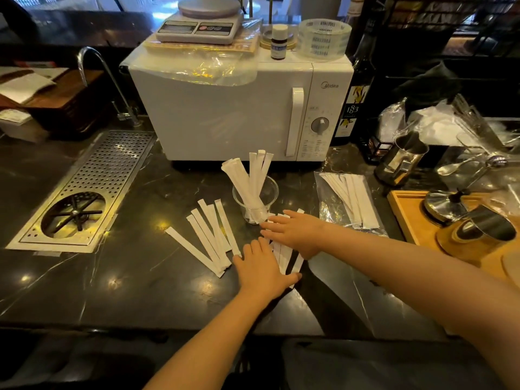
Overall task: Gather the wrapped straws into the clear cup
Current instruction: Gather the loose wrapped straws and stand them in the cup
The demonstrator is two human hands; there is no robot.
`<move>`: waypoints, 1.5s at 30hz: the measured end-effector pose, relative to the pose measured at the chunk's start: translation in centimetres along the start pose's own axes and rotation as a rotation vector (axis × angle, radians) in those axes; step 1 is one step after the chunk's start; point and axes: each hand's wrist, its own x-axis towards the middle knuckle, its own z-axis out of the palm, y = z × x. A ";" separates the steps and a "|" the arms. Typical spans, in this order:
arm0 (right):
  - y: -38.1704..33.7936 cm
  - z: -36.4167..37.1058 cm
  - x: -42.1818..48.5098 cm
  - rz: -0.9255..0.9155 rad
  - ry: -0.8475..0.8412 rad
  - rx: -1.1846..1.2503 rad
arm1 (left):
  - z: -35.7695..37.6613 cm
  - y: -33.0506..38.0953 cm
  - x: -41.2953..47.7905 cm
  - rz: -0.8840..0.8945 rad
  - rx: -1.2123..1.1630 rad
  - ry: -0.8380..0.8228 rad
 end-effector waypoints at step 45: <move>0.2 1.8 0.3 0.054 0.037 -0.025 | -2.0 0.3 2.4 0.335 0.268 -0.071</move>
